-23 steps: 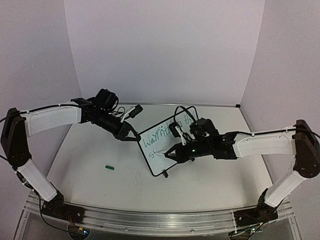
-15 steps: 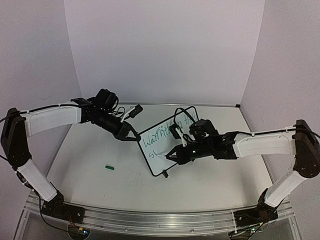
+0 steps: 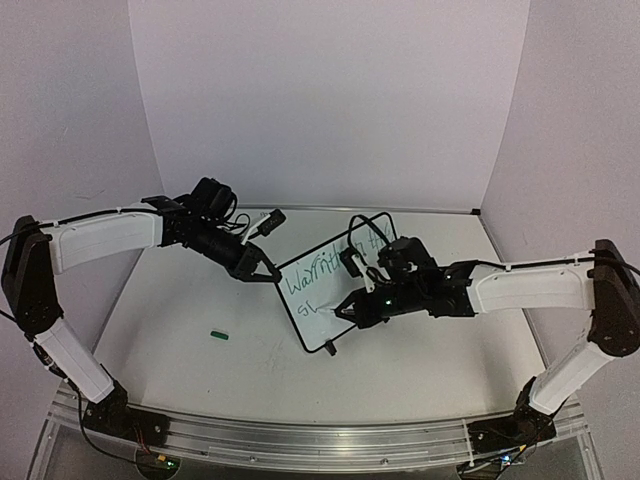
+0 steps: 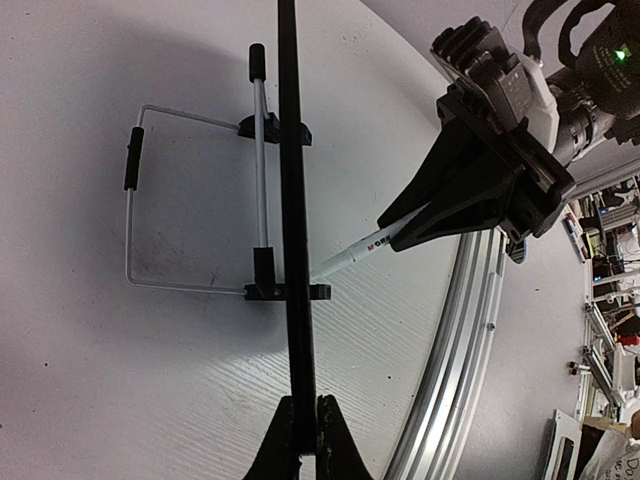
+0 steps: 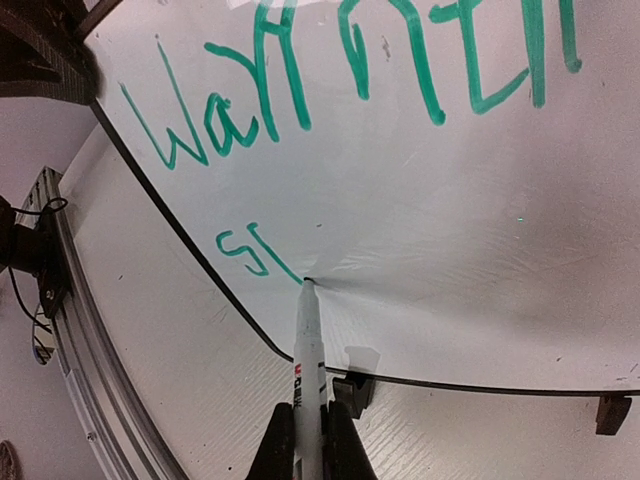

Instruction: Write a sentence on the whiteboard

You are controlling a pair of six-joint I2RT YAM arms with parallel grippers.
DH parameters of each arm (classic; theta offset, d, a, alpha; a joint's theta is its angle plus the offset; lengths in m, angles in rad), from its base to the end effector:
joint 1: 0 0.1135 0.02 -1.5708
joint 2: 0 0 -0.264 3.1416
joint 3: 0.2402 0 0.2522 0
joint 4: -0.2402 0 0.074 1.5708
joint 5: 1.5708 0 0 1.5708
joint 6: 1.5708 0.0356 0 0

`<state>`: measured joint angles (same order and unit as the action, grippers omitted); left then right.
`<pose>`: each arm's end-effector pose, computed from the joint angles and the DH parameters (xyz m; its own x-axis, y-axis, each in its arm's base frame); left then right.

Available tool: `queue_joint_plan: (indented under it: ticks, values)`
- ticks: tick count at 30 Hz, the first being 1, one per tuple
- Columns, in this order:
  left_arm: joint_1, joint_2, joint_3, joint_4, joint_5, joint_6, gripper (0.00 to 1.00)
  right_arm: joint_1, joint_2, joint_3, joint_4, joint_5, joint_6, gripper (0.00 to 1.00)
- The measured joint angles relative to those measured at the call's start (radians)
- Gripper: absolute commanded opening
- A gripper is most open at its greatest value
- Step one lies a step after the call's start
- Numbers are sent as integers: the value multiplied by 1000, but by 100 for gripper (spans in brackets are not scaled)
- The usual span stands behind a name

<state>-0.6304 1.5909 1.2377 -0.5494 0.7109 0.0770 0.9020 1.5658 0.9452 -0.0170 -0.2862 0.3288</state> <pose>0.2597 -0.2183 0.2697 -0.5727 0.4901 -0.6571 0.8197 0.3371 -0.4630 0.2028 0.2728 0.2195 -0.6378 -0.3074 -0.7062 -0.7263 0.5453 0.4185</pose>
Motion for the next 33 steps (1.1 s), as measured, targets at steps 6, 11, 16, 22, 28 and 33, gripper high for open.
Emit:
queue_joint_plan:
  ticks: [6,11,16,22,28,33]
  values:
    - [0,0,0,0,0,-2,0,0,-9,26,-6,19,-12,0]
    - [0,0,0,0,0,-3,0,0,-14,33,-3,29,-14,0]
    - [0,0,0,0,0,-4,0,0,-14,33,-3,30,-14,0]
    - [0,0,0,0,-1,-4,0,0,-14,30,1,30,-10,0]
    - [0,0,0,0,-4,-7,0,0,-14,10,14,29,-1,0]
    - [0,1,0,0,-5,-7,0,0,-14,2,16,29,3,0]
